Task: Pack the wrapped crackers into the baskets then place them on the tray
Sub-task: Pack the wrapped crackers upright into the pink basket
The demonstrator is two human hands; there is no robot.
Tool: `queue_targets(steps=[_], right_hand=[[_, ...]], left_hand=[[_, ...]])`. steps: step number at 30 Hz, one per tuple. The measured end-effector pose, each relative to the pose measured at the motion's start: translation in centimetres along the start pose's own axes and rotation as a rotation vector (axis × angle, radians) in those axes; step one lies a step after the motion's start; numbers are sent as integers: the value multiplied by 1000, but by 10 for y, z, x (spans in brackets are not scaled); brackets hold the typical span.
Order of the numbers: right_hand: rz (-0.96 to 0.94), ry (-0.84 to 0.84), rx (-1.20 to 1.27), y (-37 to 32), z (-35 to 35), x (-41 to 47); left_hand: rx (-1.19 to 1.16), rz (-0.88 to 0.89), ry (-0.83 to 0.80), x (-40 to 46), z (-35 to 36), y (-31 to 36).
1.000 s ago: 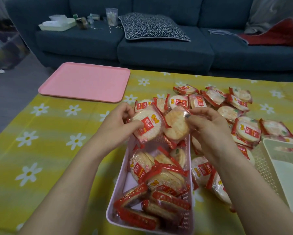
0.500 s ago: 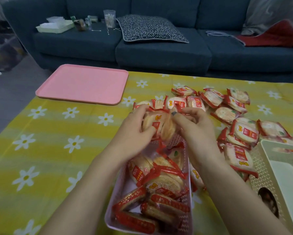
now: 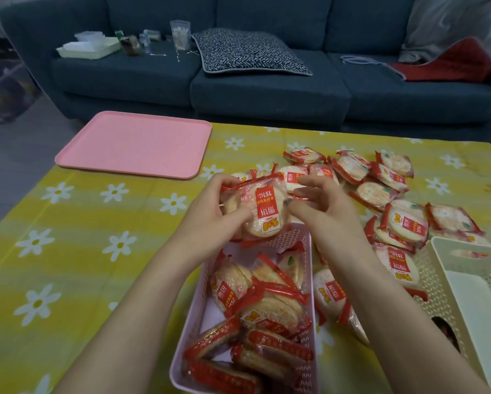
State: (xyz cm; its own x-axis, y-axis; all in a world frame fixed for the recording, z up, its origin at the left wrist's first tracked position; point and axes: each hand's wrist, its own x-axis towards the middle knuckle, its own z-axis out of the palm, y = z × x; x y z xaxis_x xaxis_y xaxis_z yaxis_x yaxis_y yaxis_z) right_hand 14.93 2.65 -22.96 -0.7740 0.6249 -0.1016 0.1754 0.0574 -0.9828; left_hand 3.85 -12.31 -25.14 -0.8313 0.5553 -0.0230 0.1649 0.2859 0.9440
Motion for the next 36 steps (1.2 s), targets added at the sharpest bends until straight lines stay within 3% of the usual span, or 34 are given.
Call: queue_targets(steps=[5, 9, 14, 19, 27, 32, 36], right_hand=[[77, -178, -95, 3, 6, -4], [156, -170, -180, 8, 9, -2], [198, -116, 94, 1, -6, 6], [-3, 13, 307, -15, -18, 5], [-382, -175, -238, -6, 6, -1], [-562, -134, -462, 4, 11, 1], [-531, -250, -502, 9, 11, 3]], left_hand=[[-53, -39, 0, 1, -2, -2], [-112, -46, 3, 0, -5, -1], [-152, -80, -36, -2, -10, 0], [-79, -73, -97, -4, -14, -3], [45, 71, -203, -5, -7, -6], [107, 117, -161, -2, -7, -10], [97, 107, -154, -2, -8, -11]])
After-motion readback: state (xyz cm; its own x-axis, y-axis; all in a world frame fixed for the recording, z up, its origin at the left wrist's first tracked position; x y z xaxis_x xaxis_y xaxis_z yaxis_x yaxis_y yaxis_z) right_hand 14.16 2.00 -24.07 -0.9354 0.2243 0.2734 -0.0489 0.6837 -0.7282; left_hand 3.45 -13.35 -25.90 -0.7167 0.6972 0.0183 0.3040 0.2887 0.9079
